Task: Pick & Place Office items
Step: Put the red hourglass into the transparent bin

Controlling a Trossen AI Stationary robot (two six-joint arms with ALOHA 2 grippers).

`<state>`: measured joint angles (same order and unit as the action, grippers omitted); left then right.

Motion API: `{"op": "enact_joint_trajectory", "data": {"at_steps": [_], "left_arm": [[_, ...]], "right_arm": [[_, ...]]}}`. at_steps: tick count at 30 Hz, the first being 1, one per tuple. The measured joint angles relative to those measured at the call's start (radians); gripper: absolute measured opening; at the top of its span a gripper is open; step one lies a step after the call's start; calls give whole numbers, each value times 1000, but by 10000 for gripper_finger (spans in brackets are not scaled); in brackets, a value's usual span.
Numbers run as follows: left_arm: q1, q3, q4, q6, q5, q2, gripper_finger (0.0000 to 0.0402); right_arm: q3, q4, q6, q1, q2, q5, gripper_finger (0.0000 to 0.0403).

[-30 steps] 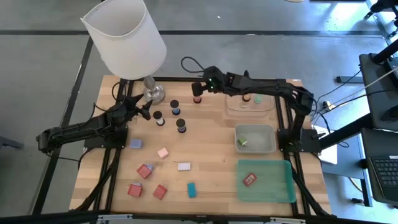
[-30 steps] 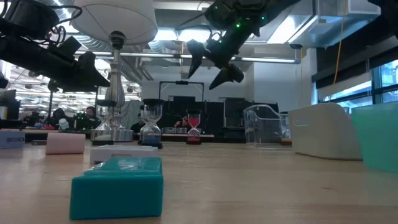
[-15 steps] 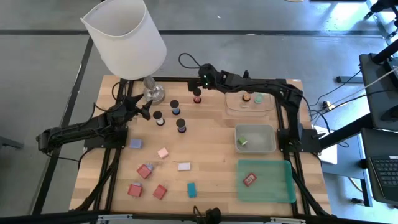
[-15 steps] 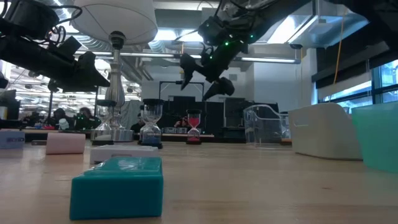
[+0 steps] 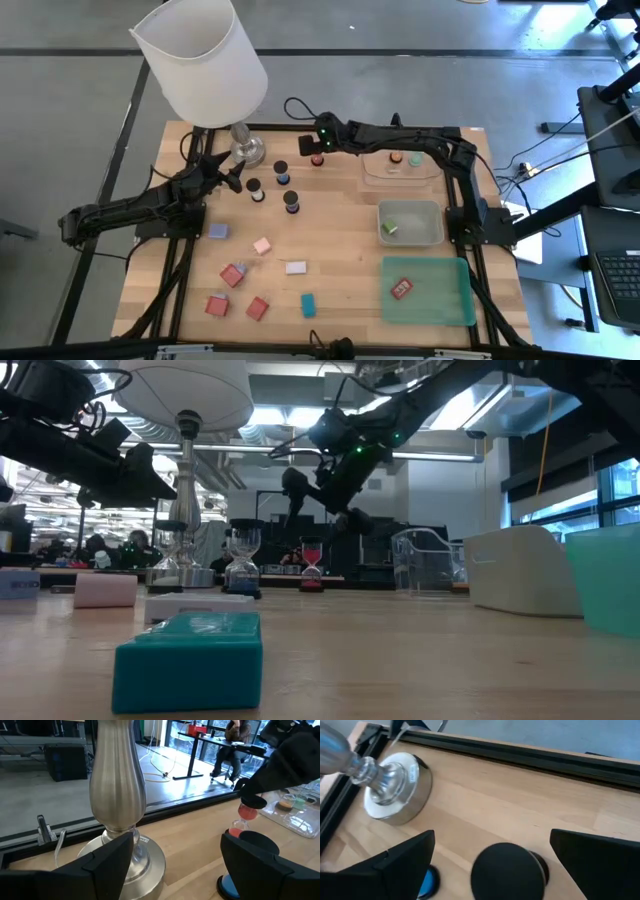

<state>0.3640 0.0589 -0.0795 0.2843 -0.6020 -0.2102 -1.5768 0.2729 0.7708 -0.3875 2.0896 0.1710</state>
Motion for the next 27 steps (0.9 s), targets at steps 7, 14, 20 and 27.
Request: {"op": "enact_joint_trajectory", "data": {"at_steps": [7,14,20,27], "left_arm": [[0,0,0,0,0,0,297],[0,0,0,0,0,0,297],[0,0,0,0,0,0,297],[0,0,0,0,0,0,297]], "right_arm": [[0,82,17,5,2,-11,400],[0,134,17,7,2,-29,400],[0,143,-37,11,2,-25,400],[0,144,-88,22,2,43,381]]}}
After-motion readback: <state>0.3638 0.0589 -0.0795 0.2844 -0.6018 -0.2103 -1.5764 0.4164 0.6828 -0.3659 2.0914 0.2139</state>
